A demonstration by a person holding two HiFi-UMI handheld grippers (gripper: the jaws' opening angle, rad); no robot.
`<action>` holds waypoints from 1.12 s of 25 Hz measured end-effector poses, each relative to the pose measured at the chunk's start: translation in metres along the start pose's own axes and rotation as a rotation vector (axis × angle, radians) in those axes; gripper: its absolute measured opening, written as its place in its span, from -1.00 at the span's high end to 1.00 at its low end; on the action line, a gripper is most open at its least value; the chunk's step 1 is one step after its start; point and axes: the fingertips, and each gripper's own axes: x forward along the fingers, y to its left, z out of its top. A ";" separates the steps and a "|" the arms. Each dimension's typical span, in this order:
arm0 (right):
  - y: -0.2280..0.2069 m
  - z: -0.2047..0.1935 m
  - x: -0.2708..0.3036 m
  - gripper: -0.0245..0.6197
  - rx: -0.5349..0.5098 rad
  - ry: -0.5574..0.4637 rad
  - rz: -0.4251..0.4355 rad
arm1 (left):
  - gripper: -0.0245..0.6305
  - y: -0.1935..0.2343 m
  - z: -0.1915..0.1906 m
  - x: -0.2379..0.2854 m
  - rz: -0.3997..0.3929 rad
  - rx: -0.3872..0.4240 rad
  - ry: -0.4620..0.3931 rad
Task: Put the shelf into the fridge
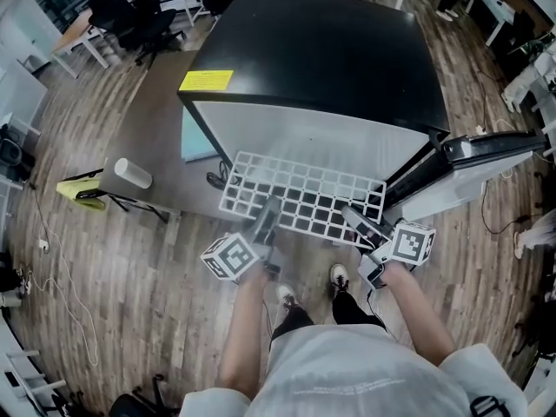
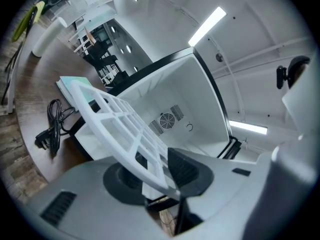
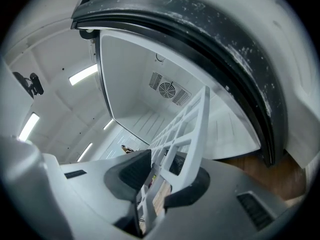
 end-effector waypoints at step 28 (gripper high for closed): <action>-0.028 0.005 0.013 0.58 0.088 -0.035 0.000 | 0.59 0.006 0.004 0.009 -0.010 0.016 0.064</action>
